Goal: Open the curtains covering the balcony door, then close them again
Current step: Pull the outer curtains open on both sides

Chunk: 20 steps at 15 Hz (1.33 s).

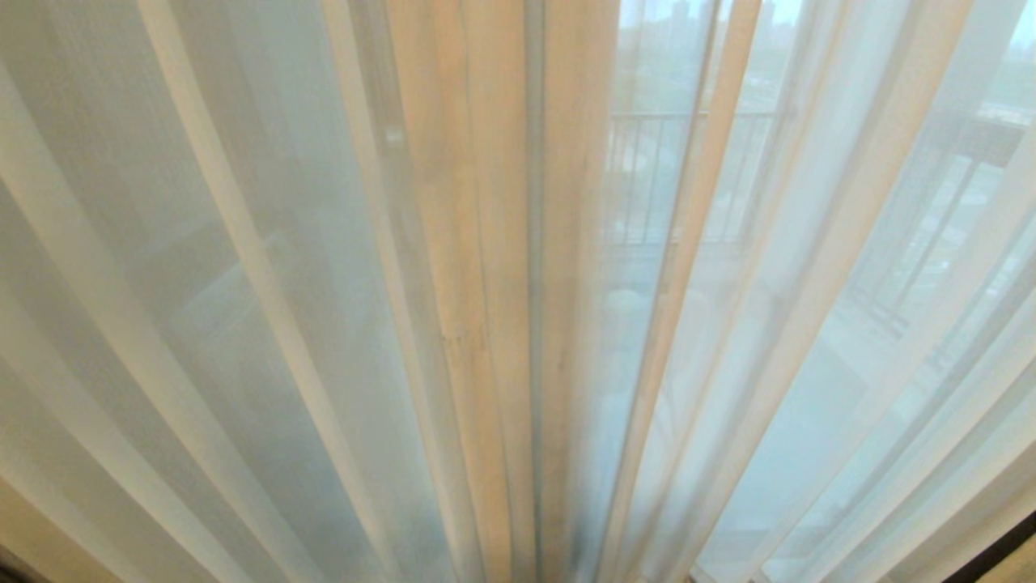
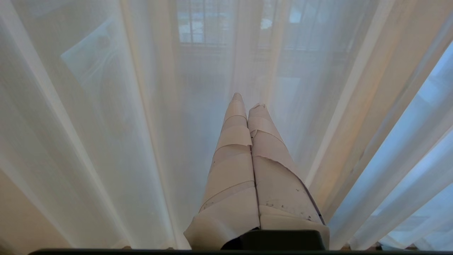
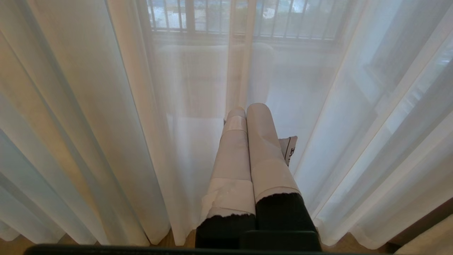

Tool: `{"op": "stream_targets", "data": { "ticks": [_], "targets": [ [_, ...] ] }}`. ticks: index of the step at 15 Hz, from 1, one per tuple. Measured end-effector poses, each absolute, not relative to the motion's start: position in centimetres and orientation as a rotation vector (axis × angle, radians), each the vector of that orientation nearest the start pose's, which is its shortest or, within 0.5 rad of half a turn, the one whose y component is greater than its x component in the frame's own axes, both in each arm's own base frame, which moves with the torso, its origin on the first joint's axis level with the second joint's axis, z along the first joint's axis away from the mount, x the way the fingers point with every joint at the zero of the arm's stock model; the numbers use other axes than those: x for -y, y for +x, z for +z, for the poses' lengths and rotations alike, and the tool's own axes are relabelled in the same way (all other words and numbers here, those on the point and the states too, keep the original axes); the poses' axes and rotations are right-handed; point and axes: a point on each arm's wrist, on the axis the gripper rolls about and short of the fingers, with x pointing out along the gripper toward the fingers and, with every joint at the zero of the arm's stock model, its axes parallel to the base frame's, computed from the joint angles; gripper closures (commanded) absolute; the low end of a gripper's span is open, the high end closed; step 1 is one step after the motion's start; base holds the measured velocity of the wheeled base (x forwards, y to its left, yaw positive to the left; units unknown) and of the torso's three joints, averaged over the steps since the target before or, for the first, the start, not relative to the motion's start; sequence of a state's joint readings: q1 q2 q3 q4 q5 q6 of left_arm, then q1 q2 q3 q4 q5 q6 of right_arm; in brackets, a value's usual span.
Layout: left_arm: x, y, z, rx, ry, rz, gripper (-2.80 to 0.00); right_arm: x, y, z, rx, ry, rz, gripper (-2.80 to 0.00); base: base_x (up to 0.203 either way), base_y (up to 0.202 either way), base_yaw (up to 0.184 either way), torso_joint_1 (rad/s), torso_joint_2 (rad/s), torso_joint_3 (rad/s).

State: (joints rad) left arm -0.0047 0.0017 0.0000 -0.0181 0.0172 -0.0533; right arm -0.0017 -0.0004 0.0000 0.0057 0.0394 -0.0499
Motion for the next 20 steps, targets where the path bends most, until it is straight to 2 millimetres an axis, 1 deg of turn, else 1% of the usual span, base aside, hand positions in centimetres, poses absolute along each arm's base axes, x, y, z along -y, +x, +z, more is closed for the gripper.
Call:
{"op": "stream_targets", "data": {
  "ticks": [4, 6, 13, 15, 17, 20],
  "targets": [
    [0.0, -2.3, 7.7, 0.015, -0.046, 0.011, 0.0, -0.1, -2.3, 7.5, -0.004, -0.049, 0.037, 0.0, 0.0, 0.0, 0.0, 0.0, 0.0, 0.0],
    [-0.1, -2.3, 8.0, 0.041, -0.037, 0.016, 0.0, -0.1, -2.3, 7.5, -0.004, -0.049, 0.037, 0.0, 0.0, 0.0, 0.0, 0.0, 0.0, 0.0],
    [-0.1, -2.8, 10.9, 0.33, 0.137, 0.041, 0.0, -0.1, -2.3, 7.5, -0.004, -0.05, 0.038, 0.0, 0.0, 0.0, 0.0, 0.0, 0.0, 0.0],
    [-0.1, -3.1, 11.6, 0.393, 0.147, 0.05, 0.0, -0.1, -2.3, 7.5, -0.005, -0.049, 0.038, 0.0, 0.0, 0.0, 0.0, 0.0, 0.0, 0.0],
    [-0.1, -3.4, 12.4, 0.424, 0.152, 0.044, 0.0, -0.1, -2.3, 7.5, -0.004, -0.049, 0.038, 0.0, 0.0, 0.0, 0.0, 0.0, 0.0, 0.0],
    [0.0, -3.9, 13.3, 0.41, 0.157, 0.01, 0.0, -0.1, -2.3, 7.5, -0.005, -0.049, 0.038, 0.0, 0.0, 0.0, 0.0, 0.0, 0.0, 0.0]
  ]
}}
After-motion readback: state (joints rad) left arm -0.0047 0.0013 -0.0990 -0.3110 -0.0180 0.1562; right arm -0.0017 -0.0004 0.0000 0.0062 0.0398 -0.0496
